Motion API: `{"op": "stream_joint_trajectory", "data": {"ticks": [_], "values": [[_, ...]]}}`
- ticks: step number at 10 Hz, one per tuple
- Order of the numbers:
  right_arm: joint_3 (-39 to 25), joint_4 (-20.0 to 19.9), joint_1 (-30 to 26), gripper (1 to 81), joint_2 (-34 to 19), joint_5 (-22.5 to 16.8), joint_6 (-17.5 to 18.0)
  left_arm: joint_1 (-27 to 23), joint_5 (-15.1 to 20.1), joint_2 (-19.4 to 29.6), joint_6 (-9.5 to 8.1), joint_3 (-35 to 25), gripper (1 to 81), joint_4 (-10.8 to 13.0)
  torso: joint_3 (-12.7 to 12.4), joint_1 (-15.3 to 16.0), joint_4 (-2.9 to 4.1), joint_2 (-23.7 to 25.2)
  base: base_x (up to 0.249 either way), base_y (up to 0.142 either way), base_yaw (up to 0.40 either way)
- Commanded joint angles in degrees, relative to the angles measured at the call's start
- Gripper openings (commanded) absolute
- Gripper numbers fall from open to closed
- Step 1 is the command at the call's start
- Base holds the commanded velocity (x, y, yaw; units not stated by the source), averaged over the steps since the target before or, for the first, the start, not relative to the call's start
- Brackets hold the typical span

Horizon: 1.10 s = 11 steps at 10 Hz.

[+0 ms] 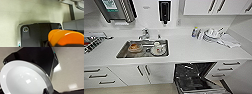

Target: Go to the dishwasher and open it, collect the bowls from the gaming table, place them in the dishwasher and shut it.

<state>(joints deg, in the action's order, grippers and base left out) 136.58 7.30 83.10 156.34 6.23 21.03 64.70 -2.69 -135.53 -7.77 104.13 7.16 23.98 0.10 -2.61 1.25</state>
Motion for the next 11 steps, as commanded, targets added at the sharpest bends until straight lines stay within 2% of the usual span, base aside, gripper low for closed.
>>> {"op": "stream_joint_trajectory", "data": {"ticks": [1,3,4,5,6,7,8,9,10,11], "values": [[-0.72,0.08,-0.6,1.0,-1.62,-3.59,-0.02,-9.27,9.9,2.81,-0.58,-6.4,1.0,-0.04,5.11,0.0,0.0,0.0,0.0,0.0,0.0],[-0.8,0.17,-0.69,1.0,-1.62,-3.59,-0.02,-15.05,14.56,2.81,-0.67,-8.24,1.0,-0.21,8.36,0.02,0.0,-0.05,0.0,0.0,0.0],[-0.8,0.17,-0.7,1.0,-1.62,-3.59,-0.02,-18.31,17.34,2.98,-1.62,-9.89,1.0,-0.13,5.6,0.02,0.0,-0.07,0.0,0.0,0.0],[-0.8,0.17,-0.78,1.0,-1.62,-3.59,-0.02,-21.47,19.04,2.98,-2.34,-10.88,1.0,-0.12,6.91,0.04,0.0,-0.09,0.0,0.0,0.0],[-0.89,0.26,-0.7,1.0,-1.62,-3.51,-0.02,-24.91,21.15,2.81,-3.4,-11.93,1.0,-0.12,7.3,0.04,0.0,-0.09,0.0,0.0,0.0],[-0.98,0.17,-0.7,1.0,-1.62,-3.15,-0.02,-27.73,21.77,2.2,-3.66,-12.63,1.0,-0.21,7.63,0.04,0.0,-0.09,0.0,0.0,0.0],[-0.98,0.08,-0.7,1.0,-1.8,-2.89,-0.02,-30.1,22.64,0.88,-4.27,-13.51,1.0,-0.3,7.52,0.06,0.0,-0.11,0.0,0.0,0.0],[-0.98,0.08,-0.7,1.0,-1.8,-2.89,-0.02,-32.64,23.87,-0.53,-5.59,-13.25,1.0,-0.21,7.52,0.06,0.0,-0.11,0.0,0.0,0.0],[-1.07,0.17,-0.87,1.0,-1.71,-2.89,-0.02,-35.1,24.22,-3.59,-6.65,-11.68,1.0,-0.12,7.52,0.09,0.0,-0.13,0.0,0.0,0.0],[-1.24,0.08,-1.14,1.0,-1.71,-2.89,-0.02,-37.39,24.67,-5.72,-6.74,-10.09,1.0,-0.21,7.52,0.09,0.0,-0.13,0.0,0.0,0.0]]}}
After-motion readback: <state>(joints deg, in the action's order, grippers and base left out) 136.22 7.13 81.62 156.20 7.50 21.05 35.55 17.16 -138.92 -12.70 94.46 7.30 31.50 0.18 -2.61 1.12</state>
